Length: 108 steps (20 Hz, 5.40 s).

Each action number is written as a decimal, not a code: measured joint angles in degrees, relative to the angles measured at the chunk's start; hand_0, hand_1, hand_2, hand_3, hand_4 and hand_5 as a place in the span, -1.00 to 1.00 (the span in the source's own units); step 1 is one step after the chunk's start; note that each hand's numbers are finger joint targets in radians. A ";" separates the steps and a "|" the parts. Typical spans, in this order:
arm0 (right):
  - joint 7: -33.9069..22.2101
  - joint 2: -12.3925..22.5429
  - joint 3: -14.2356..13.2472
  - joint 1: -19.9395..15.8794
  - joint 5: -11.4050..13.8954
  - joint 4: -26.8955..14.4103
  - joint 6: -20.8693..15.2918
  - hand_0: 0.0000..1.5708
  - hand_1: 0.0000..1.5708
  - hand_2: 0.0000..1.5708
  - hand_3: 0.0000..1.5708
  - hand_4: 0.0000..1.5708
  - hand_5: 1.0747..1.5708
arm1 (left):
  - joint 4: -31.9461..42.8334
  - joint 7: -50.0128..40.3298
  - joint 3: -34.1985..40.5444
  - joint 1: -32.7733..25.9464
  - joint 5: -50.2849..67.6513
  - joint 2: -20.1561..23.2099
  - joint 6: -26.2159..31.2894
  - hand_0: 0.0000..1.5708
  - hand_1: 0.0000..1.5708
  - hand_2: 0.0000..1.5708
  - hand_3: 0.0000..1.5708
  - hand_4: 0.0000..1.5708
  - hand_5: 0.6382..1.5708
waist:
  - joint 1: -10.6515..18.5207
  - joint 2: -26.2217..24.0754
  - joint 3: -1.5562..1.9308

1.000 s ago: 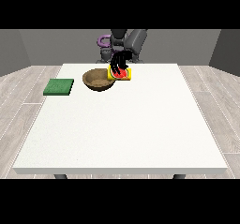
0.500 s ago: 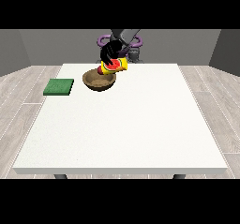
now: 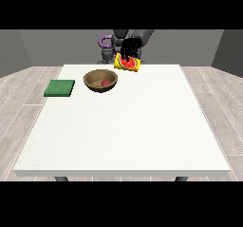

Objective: Pick the cup and pour the ball into the bowl, then pick the bowl and place it on the pad

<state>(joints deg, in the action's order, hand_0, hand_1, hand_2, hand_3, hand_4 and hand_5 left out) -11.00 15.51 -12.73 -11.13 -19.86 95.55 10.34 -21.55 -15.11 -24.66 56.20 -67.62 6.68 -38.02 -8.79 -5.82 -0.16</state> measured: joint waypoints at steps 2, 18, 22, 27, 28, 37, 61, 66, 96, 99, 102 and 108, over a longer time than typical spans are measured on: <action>0.15 -0.19 0.01 1.13 -0.01 1.01 0.05 -1.00 -1.00 -1.00 -1.00 -0.50 0.98 | -2.49 3.89 4.58 -2.78 5.84 1.71 -2.68 0.46 0.46 1.00 1.00 0.05 1.00 | 0.57 0.32 -0.09; 0.25 -3.09 1.54 4.26 0.67 10.89 -2.56 -1.00 -1.00 -1.00 -1.00 -0.34 0.97 | -25.57 39.78 30.84 -20.90 55.96 -2.64 6.95 -0.18 -0.18 -0.73 -1.00 -0.57 0.99 | 4.14 8.25 -0.99; -0.05 -4.83 2.96 4.08 2.96 12.86 -5.31 -1.00 -1.00 -1.00 -1.00 -0.38 0.98 | -28.87 46.49 36.91 -21.99 68.13 -1.57 21.00 -0.77 -0.77 -1.00 -1.00 -1.00 0.98 | 7.30 11.17 -0.71; -0.78 -7.50 7.12 3.18 8.24 17.86 -9.55 -1.00 -1.00 -1.00 -1.00 -0.37 0.99 | -27.22 51.27 43.25 -21.39 78.08 5.42 37.55 -1.00 -1.00 -1.00 -1.00 -1.00 0.95 | 8.01 16.96 -0.25; -0.39 -7.86 7.59 2.84 8.83 18.22 -9.90 -1.00 -1.00 -1.00 -1.00 -0.37 0.99 | -26.61 51.45 44.36 -20.59 79.51 7.38 40.29 -1.00 -1.00 -1.00 -1.00 -1.00 0.93 | 7.84 18.43 -0.20; 8.91 -11.62 8.56 3.42 11.48 6.58 -10.10 -1.00 -1.00 -1.00 -1.00 -0.50 0.99 | -25.72 42.50 47.67 -13.27 83.58 22.69 50.45 -1.00 -1.00 -1.00 -1.00 -1.00 0.89 | 8.46 22.51 0.17; 28.41 -9.08 -2.49 -13.21 5.80 -40.67 -3.36 -1.00 -1.00 -1.00 -1.00 -0.52 1.00 | -32.24 23.06 48.27 0.15 87.85 37.52 53.63 -1.00 -1.00 -1.00 -1.00 -1.00 0.91 | 9.96 24.19 0.02; 33.52 -9.28 -2.84 -14.01 6.41 -43.91 -3.38 -1.00 -1.00 -1.00 -1.00 -0.63 0.98 | -33.73 22.08 48.25 0.74 88.55 37.72 53.16 -1.00 -1.00 -1.00 -1.00 -1.00 0.91 | 10.29 24.34 -0.63; 13.02 -6.55 8.31 -14.36 22.75 -37.76 -25.03 1.00 1.00 1.00 1.00 0.61 0.57 | -25.90 20.15 49.83 2.31 90.98 42.12 57.98 -1.00 -1.00 -1.00 -1.00 -1.00 0.95 | 11.37 19.90 -0.59; 3.55 -4.24 10.58 -16.45 24.50 -34.12 -23.82 1.00 1.00 1.00 1.00 0.59 0.62 | -22.40 23.02 50.62 -1.01 89.92 42.72 58.53 -1.00 -1.00 -1.00 -1.00 -1.00 0.94 | 8.62 17.29 -0.30; -2.02 -3.10 11.12 -17.97 24.85 -32.35 -22.68 1.00 1.00 1.00 1.00 0.63 0.64 | -19.83 25.27 51.99 -3.03 89.98 44.55 60.04 -1.00 -1.00 -1.00 -1.00 -1.00 0.94 | 6.95 17.18 -0.11; 0.21 3.40 7.84 -18.72 23.02 -33.72 -16.54 1.00 1.00 1.00 1.00 0.66 0.83 | -18.12 27.35 54.41 -3.96 90.71 48.92 61.32 -1.00 -1.00 -1.00 -1.00 -1.00 0.92 | 5.16 20.81 0.10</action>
<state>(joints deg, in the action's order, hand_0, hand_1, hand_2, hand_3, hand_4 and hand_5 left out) -10.78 18.91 -4.89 -29.85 3.16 61.83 -6.20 -39.67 12.24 29.75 52.24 23.08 55.59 23.31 -3.63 14.99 -0.06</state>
